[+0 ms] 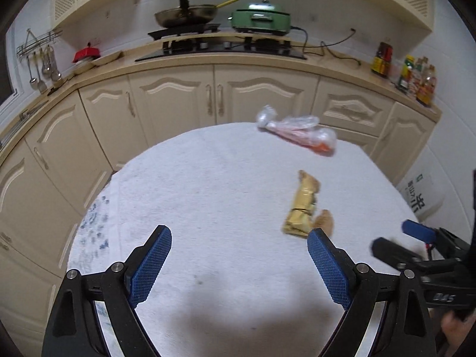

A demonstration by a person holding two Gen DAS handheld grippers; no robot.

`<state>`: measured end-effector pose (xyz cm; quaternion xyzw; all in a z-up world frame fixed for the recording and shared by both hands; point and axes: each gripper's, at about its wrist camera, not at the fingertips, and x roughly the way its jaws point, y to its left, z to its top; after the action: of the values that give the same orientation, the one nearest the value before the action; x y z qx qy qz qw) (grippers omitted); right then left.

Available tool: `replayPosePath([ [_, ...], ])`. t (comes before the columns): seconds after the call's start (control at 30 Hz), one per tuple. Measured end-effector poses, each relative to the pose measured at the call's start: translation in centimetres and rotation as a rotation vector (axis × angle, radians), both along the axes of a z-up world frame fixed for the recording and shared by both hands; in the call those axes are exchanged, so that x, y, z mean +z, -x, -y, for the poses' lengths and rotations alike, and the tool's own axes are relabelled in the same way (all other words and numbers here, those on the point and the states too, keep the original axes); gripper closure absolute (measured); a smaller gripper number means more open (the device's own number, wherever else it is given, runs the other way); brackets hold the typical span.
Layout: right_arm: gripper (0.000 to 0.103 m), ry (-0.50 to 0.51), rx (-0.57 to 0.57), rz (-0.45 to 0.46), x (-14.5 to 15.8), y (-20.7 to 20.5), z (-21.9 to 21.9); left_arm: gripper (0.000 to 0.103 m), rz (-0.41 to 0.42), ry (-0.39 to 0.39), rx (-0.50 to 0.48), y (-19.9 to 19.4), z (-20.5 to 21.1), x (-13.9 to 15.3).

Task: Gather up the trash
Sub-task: 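Grasp the yellow snack bag with the left tool while the right tool grasps the bread roll, then carry the yellow bag and bread roll over the blue bin and open both tools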

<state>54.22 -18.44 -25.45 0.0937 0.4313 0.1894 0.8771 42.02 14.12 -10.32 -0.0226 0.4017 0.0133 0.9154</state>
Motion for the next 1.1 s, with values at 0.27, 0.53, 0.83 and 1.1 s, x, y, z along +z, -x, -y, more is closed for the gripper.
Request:
replayPosePath([
  [0.27,0.021,0.080,0.135,-0.060,-3.7,-4.7,-7.1,0.013,-0.054,0.017,-0.016,-5.2,-0.9,-1.1],
  [0.53,0.069,0.058,0.113,-0.027,-3.9,-5.1,-4.6,0.013,-0.120,0.057,-0.088,-12.8,3.6,-4.2],
  [0.83,0.069,0.042,0.036,0.003,-3.6,-4.9,-0.1,0.035,-0.192,-0.003,-0.111,-18.2,7.9,-8.1],
  [1.1,0.069,-0.020,0.030,0.004,-3.7,-4.2,1.0,0.076,-0.148,0.001,-0.124,-18.5,7.5,-8.1],
])
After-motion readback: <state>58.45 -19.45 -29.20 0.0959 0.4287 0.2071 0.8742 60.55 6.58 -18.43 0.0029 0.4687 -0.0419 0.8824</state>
